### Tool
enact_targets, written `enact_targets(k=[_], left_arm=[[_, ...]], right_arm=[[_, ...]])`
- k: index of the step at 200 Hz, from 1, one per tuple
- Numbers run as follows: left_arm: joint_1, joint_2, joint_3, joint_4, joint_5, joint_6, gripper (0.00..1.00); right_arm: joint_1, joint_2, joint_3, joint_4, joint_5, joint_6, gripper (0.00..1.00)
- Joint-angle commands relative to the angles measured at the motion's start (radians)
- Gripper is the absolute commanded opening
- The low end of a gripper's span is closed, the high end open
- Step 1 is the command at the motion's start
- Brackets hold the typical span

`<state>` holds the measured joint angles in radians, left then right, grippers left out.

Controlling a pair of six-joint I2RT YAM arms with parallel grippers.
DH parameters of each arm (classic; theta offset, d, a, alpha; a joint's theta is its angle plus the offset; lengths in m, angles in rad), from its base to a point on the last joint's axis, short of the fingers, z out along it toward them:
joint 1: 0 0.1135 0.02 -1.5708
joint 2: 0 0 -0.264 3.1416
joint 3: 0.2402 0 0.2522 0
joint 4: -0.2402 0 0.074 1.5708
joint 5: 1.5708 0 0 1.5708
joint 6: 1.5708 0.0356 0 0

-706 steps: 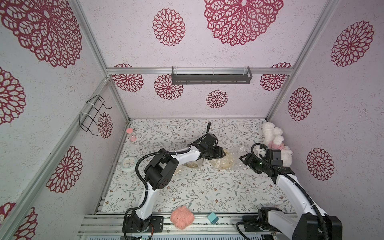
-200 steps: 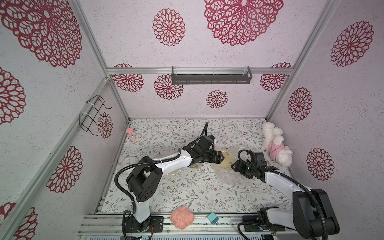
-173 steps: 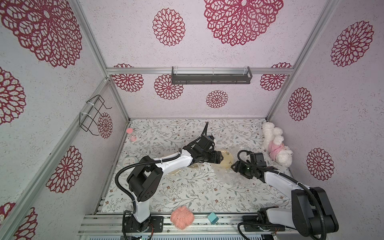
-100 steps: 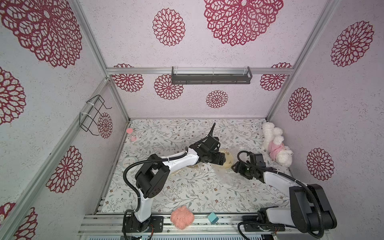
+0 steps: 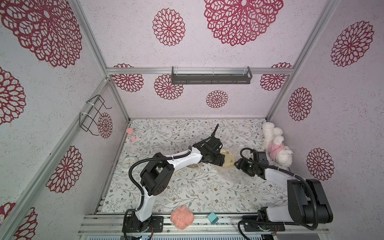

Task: Unpack dinner plates from bubble wrap
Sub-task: Unwrap the bubble wrap at the center of the board.

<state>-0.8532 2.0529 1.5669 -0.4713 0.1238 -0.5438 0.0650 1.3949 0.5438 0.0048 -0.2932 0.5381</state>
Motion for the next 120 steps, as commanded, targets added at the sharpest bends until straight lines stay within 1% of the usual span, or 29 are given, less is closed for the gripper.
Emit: enact_targets(k=[1,27,43,83,95,120], left_arm=[[0.0,0.016,0.037,-0.015,-0.007,0.016,0.79],[0.0,0.014,0.041,-0.023,-0.018,0.001,0.79],[0.0,0.009,0.038,-0.029,-0.032,-0.017,0.8],[-0.001,-0.018,0.012,-0.025,-0.061,-0.087,0.83],[-0.001,-0.03,-0.002,-0.018,-0.068,-0.113,0.85],[-0.004,-0.053,-0.026,-0.007,-0.084,-0.162,0.92]], right_arm=[[-0.019,0.013,0.011,-0.014,0.004,-0.028,0.69],[-0.025,-0.013,0.013,-0.029,0.004,-0.03,0.69],[-0.028,-0.039,0.017,-0.052,0.002,-0.035,0.69],[-0.036,-0.116,0.017,-0.103,-0.007,-0.039,0.7],[-0.037,-0.136,0.021,-0.123,-0.012,-0.042,0.7],[-0.042,-0.174,0.035,-0.164,-0.026,-0.046,0.72]])
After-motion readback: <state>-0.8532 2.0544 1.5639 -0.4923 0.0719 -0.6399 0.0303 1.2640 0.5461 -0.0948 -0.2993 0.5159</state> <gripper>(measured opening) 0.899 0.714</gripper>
